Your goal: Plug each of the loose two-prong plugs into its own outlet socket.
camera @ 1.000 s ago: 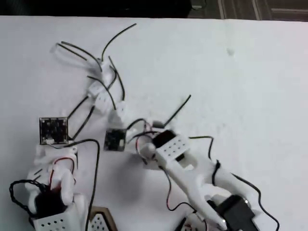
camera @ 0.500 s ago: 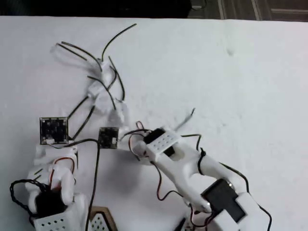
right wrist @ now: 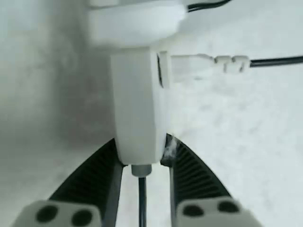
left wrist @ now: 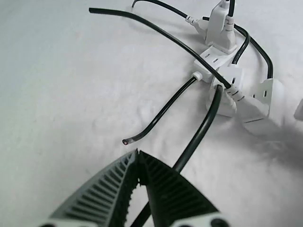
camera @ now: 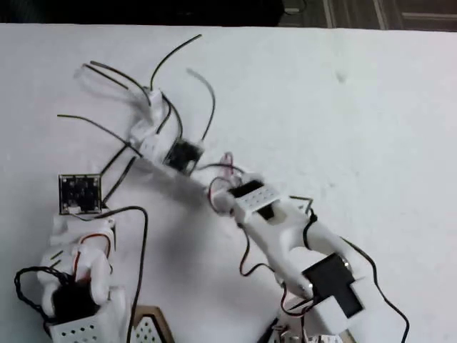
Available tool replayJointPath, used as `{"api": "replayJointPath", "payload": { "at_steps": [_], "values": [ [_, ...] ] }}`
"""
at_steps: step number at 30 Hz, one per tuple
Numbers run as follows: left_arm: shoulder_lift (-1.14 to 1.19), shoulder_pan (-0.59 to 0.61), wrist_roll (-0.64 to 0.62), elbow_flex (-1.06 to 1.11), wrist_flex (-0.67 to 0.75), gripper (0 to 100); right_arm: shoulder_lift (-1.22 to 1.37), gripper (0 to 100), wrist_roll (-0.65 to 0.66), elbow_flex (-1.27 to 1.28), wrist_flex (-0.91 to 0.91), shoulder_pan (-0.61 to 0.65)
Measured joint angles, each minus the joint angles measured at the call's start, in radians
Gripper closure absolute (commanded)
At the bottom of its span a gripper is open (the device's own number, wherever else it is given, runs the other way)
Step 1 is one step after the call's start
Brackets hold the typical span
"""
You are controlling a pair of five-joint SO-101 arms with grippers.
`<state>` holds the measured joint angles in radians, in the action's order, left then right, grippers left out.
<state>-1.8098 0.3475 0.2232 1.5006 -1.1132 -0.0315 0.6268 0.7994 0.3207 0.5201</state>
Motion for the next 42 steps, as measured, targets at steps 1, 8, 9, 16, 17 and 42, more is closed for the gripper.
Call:
{"api": "replayJointPath", "payload": {
  "at_steps": [1, 8, 9, 16, 17, 42],
  "values": [
    [0.000, 0.000, 0.000, 0.000, 0.000, 97, 0.006, 98.1, 0.000, -0.012, -0.008, -0.015],
    [0.000, 0.000, 0.000, 0.000, 0.000, 97, 0.204, 98.1, 0.000, -0.242, -0.021, -0.109],
    [0.000, 0.000, 0.000, 0.000, 0.000, 97, 0.244, 98.1, 0.000, -0.285, -0.021, -0.115],
    [0.000, 0.000, 0.000, 0.000, 0.000, 97, 0.448, 90.3, -0.028, -0.519, -0.023, -0.112],
    [0.000, 0.000, 0.000, 0.000, 0.000, 97, 0.454, 84.7, -0.054, -0.539, -0.021, -0.112],
    [-0.002, -0.055, 0.000, 0.025, 0.008, 98, -0.250, 98.2, -0.569, -0.491, 0.806, 0.037]
  ]
}}
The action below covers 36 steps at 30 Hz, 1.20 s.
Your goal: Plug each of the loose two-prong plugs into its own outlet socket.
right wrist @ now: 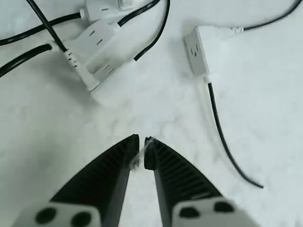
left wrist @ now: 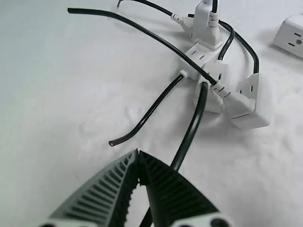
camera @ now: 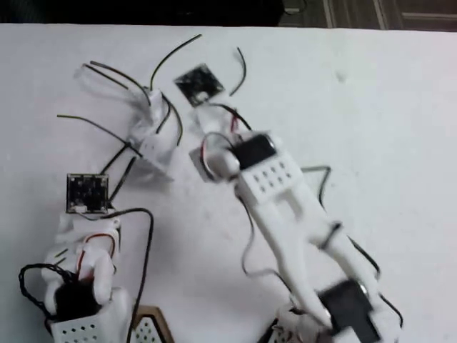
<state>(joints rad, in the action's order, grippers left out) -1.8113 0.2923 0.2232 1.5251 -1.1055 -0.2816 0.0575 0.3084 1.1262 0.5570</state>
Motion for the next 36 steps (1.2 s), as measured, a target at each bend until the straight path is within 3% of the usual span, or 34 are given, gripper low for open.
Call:
{"api": "replayJointPath", "payload": {
  "at_steps": [10, 16, 25, 36],
  "values": [
    [0.002, -0.014, 0.000, 0.002, 0.000, 98, -0.629, 98.2, -0.133, 0.454, 0.015, 0.005],
    [-0.003, -0.135, 0.000, 0.014, 0.000, 98, -0.941, 98.2, -0.133, 0.684, 0.015, -0.009],
    [-0.002, -0.193, 0.000, 0.061, 0.037, 98, -1.206, 98.2, -0.138, 1.003, -0.012, -0.152],
    [0.002, -0.327, 0.006, 0.152, 0.054, 97, -1.488, 98.1, -0.138, 1.290, -0.012, -0.161]
  ]
}}
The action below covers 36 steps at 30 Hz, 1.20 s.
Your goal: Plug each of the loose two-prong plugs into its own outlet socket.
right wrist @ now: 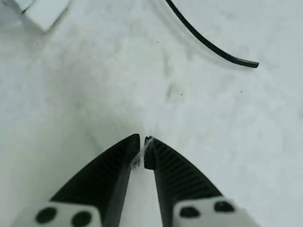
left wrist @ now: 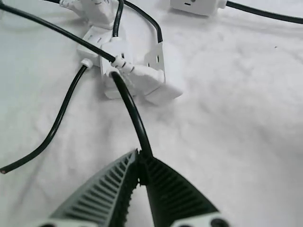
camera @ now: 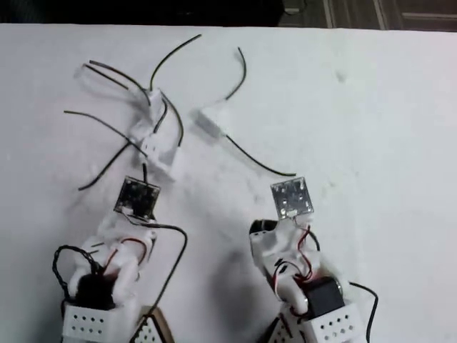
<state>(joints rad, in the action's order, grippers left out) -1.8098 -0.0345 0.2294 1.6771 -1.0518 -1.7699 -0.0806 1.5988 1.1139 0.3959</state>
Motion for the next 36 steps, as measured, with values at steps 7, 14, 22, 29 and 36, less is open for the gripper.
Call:
{"api": "replayJointPath", "payload": {
  "at_steps": [7, 14, 22, 29, 36],
  "values": [
    [0.000, -0.005, 0.000, 0.020, 0.043, 97, -0.015, 98.1, 0.000, 0.071, 0.000, 0.000],
    [0.000, -0.005, 0.000, 0.020, -0.083, 97, -0.017, 98.1, 0.000, 0.081, 0.002, 0.000],
    [0.000, -0.005, 0.000, 0.020, -0.152, 98, -0.017, 98.1, 0.000, 0.081, 0.077, -0.038],
    [0.000, 0.132, 0.000, 0.020, -0.184, 98, -0.017, 98.1, 0.000, 0.081, 0.130, -0.195],
    [0.000, 0.176, 0.000, 0.020, -0.222, 98, -0.017, 98.1, 0.000, 0.081, 0.146, -0.210]
  ]
}}
